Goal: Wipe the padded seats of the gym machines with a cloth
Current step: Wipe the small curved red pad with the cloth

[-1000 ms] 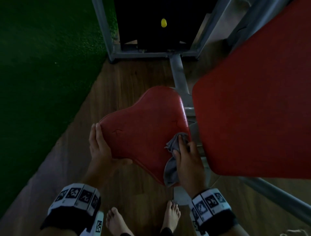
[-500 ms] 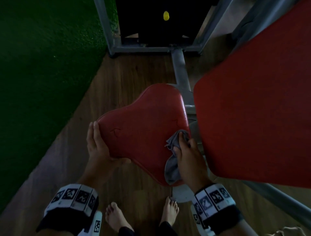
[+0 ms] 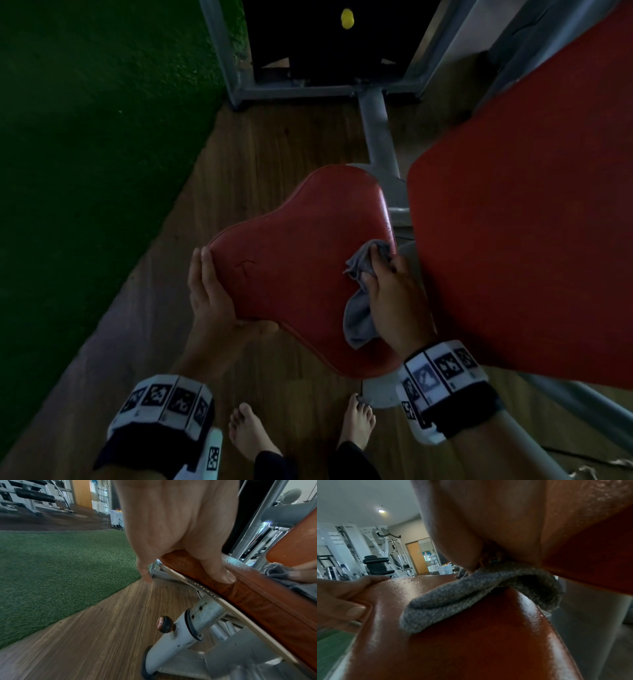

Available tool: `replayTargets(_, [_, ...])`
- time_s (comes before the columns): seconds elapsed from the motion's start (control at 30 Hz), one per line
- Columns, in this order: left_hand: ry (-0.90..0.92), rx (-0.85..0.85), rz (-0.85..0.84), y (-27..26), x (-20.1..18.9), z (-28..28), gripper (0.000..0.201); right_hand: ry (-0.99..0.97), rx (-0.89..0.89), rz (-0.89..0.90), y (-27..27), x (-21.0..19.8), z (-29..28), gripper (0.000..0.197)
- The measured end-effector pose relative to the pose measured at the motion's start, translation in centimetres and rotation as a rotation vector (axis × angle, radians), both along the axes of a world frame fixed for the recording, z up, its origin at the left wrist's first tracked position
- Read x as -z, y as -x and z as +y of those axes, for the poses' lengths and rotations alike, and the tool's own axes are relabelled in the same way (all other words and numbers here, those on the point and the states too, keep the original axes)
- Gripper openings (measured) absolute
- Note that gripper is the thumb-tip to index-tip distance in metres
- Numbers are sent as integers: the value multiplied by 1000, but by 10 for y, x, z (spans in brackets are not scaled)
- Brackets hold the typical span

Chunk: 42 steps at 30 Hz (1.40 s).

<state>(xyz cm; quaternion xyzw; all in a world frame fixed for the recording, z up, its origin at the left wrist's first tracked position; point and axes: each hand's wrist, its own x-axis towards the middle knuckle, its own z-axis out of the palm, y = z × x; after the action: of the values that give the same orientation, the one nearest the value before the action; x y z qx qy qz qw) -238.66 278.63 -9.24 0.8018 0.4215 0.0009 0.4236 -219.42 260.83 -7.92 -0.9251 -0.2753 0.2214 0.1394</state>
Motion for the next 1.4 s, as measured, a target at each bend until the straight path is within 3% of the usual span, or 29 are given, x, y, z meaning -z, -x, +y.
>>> replayTargets(0.4, [18, -15, -18, 2, -1, 0, 159, 63, 4, -40, -9, 4, 12, 52])
replayTargets(0.6, [20, -7, -10, 0, -1, 1, 159, 6, -129, -32, 18, 1, -3, 55])
replayTargets(0.8, [11, 0, -11, 2, 1, 1, 160, 78, -88, -107, -10, 12, 18, 53])
replayTargets(0.97, [0, 0, -11, 1, 0, 3, 158, 128, -106, -286, 42, 0, -4, 58])
replayTargets(1.13, [-28, -7, -2, 2, 7, 5, 160, -27, -202, -82, 87, 18, -33, 62])
replayTargets(1.4, [-14, -10, -46, 1, 5, 3, 157, -54, -10, -105, -4, 35, 25, 66])
